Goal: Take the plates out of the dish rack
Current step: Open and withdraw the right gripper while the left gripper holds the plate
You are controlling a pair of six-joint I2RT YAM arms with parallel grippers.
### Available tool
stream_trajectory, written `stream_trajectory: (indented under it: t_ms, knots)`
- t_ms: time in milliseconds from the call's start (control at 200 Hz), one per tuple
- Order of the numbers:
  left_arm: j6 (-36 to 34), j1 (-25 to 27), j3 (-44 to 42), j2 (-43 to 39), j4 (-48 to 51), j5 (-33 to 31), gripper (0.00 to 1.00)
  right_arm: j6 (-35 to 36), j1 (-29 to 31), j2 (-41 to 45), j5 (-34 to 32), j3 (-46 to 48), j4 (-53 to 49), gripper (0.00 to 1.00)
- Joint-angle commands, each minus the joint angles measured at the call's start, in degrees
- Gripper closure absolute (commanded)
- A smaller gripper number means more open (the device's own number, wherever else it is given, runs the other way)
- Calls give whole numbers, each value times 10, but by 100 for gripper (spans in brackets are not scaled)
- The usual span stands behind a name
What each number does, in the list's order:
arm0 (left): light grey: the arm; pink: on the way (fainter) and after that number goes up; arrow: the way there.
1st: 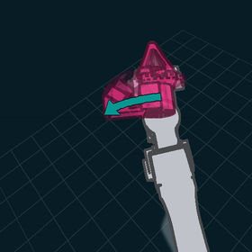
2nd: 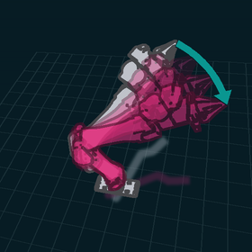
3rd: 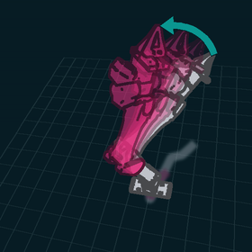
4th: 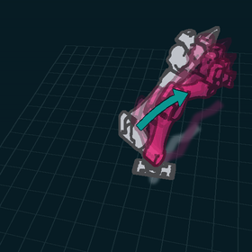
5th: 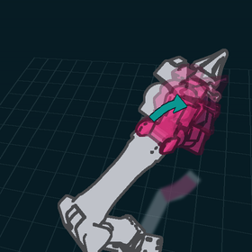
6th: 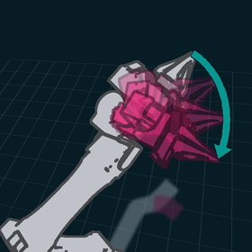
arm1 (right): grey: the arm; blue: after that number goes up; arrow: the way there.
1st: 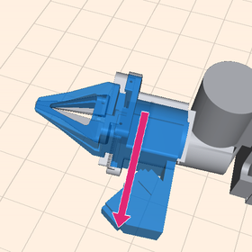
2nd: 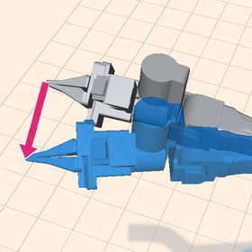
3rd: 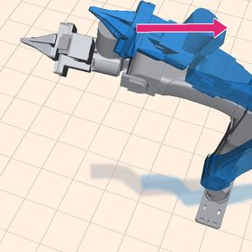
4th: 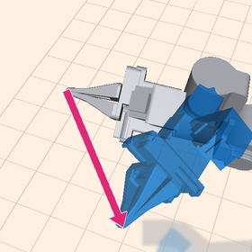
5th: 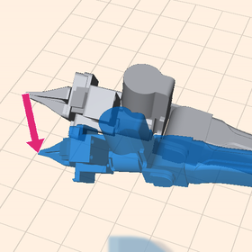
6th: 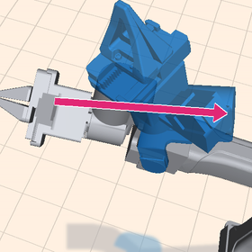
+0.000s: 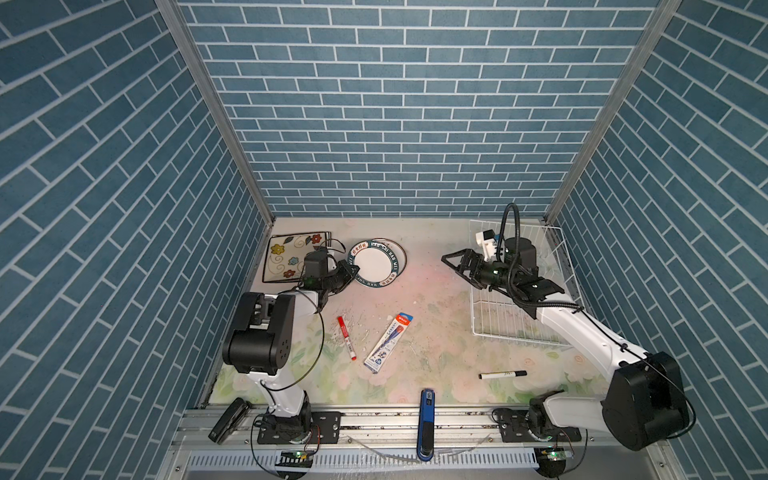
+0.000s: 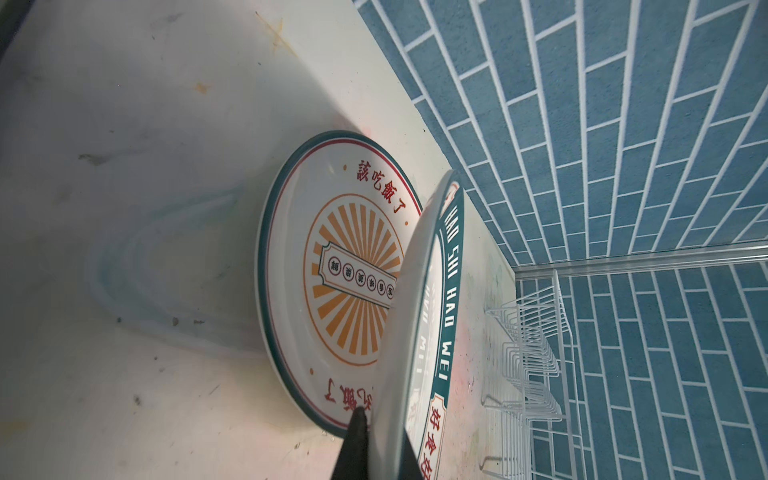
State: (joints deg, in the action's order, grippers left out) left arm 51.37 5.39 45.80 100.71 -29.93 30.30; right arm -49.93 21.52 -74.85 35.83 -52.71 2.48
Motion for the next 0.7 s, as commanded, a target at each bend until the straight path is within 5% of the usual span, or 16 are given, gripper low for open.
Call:
stream_trajectory:
  t_ms: [0, 695]
  knots:
    - [22, -1, 31, 15, -58, 12, 100, 29, -3, 10, -9, -10, -14, 1]
    - [13, 2, 95, 88, -35, -9, 100, 41, -4, 17, -28, 16, -20, 1]
